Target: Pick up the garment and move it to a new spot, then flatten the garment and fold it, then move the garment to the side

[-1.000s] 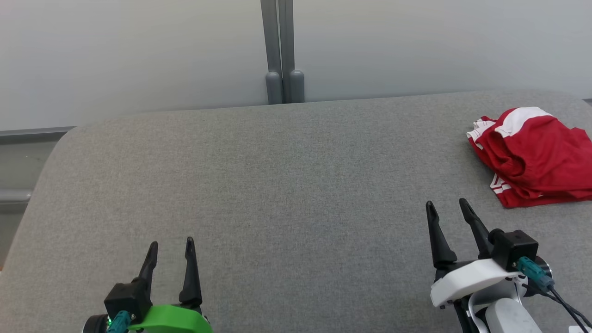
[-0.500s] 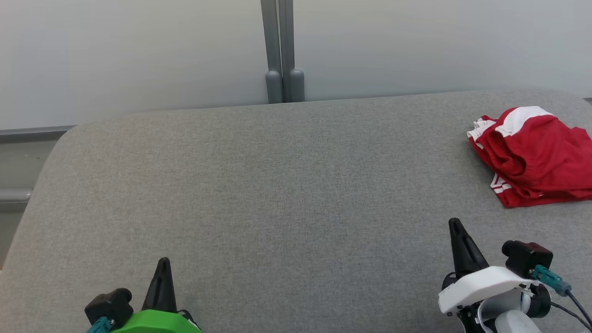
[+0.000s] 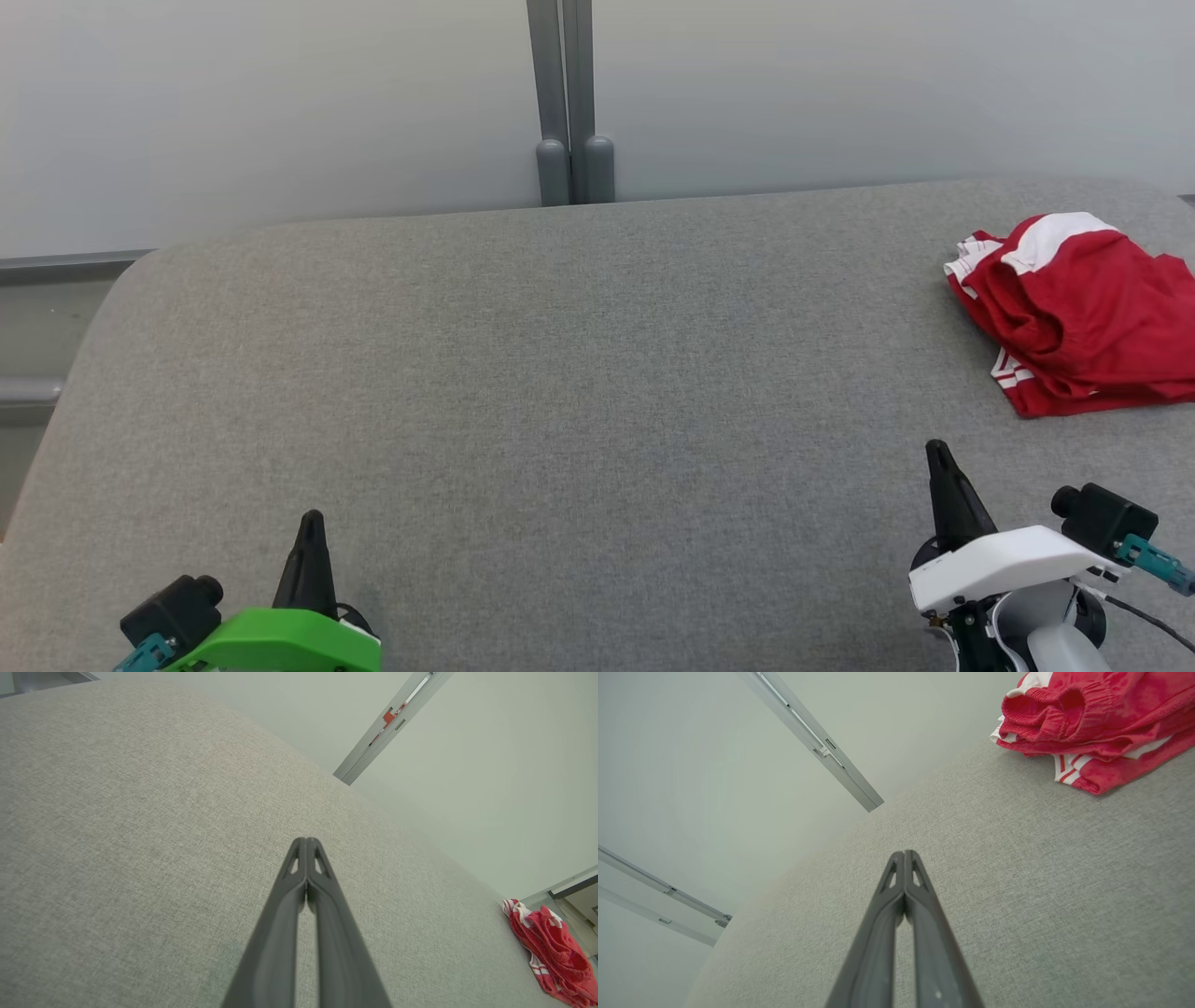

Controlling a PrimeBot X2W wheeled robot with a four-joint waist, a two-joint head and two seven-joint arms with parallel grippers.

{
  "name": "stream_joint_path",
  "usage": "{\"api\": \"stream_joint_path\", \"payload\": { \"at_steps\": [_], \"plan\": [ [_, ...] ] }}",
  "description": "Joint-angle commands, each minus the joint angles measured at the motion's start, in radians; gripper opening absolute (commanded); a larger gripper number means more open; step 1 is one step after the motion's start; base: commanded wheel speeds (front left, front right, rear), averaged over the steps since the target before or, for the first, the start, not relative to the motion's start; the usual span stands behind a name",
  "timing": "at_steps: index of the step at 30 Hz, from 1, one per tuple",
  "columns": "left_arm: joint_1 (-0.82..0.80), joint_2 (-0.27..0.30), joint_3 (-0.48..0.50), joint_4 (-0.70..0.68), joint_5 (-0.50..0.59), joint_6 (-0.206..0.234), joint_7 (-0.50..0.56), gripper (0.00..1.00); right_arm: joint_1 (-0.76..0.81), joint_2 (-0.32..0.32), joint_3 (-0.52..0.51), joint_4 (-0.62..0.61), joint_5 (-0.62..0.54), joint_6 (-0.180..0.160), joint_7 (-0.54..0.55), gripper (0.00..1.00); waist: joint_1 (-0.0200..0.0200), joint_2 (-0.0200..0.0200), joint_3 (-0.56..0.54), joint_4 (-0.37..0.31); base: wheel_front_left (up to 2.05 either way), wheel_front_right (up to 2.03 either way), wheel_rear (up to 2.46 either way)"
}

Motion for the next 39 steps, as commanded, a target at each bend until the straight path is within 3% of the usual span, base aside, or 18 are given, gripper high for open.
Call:
{"api": "stream_joint_path", "payload": {
  "at_steps": [1, 39],
  "plan": [
    [-0.036, 0.001, 0.011, -0.016, -0.034, -0.007, 0.006, 0.00, -0.026, -0.003, -0.007, -0.019, 0.035, 0.000, 0.008, 0.00, 0.0000, 0.0000, 0.000, 0.000, 0.00, 0.00, 0.00],
    [-0.082, -0.006, 0.104, -0.029, -0.466, -0.065, 0.130, 0.00, -0.038, -0.005, -0.066, -0.040, 0.503, 0.000, 0.133, 0.00, 0.0000, 0.0000, 0.013, 0.001, 0.00, 0.00, 0.00]
  ]
}}
